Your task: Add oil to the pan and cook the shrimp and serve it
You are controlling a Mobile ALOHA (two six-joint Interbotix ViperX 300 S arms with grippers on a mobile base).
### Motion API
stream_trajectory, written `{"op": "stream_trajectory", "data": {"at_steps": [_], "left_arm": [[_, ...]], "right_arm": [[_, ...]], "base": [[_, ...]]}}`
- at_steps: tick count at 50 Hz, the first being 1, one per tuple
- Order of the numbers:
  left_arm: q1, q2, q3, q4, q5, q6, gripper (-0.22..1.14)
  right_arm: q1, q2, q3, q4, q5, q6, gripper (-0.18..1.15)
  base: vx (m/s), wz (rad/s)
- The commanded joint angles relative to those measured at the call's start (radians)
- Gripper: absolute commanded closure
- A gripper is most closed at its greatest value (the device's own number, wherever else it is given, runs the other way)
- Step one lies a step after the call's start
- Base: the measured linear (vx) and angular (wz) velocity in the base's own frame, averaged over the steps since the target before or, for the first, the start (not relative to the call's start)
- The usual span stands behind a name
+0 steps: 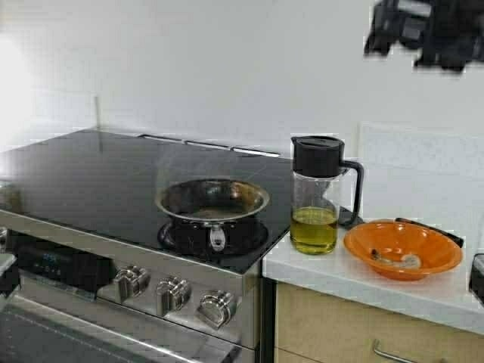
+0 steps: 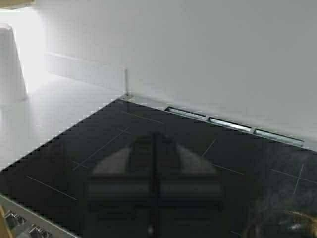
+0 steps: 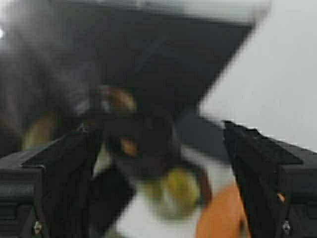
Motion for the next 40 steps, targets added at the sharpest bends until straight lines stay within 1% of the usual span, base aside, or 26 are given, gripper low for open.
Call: {"op": "stream_trajectory", "data": {"at_steps": [1,6,10,15,17,24,30,40], "left_arm": [[0.003,0.003,-0.006,0.002,-0.005,0.000,0.89],[0.003,0.005,-0.005,0.000,-0.005,0.000,0.89],[0.003,0.003,-0.005,0.000,-0.006,0.000,0.89],[0.003,0.003,-0.003,0.000,-0.005,0.000,0.89],[0.003,0.003,-0.003,0.000,-0.005,0.000,0.89],[0.003,0.003,-0.002,0.000,-0.005,-0.002,0.89],[0.003,0.003,0.000,0.000,-0.005,-0.002,0.89],[0.003,0.003,0.002,-0.002,-0.005,-0.002,0.89]], "right_arm": [[0.083,0.124,0.003,0.095,-0.114,-0.003,-0.05],[0.141,0.235,0.008,0.199,-0.192,-0.006,-0.05],[0.190,0.330,0.008,0.275,-0.288,-0.015,-0.05],[0.235,0.440,-0.002,0.333,-0.396,-0.015,-0.05],[0.242,0.480,-0.009,0.342,-0.419,-0.011,-0.05],[0.247,0.594,-0.041,0.368,-0.428,-0.003,-0.05],[0.245,0.683,-0.078,0.368,-0.457,0.008,-0.05],[0.247,0.778,-0.127,0.377,-0.491,0.015,-0.05]], "base": [[0.00,0.00],[0.00,0.00],[0.00,0.00],[0.00,0.00],[0.00,0.00],[0.00,0.00],[0.00,0.00],[0.00,0.00]]}}
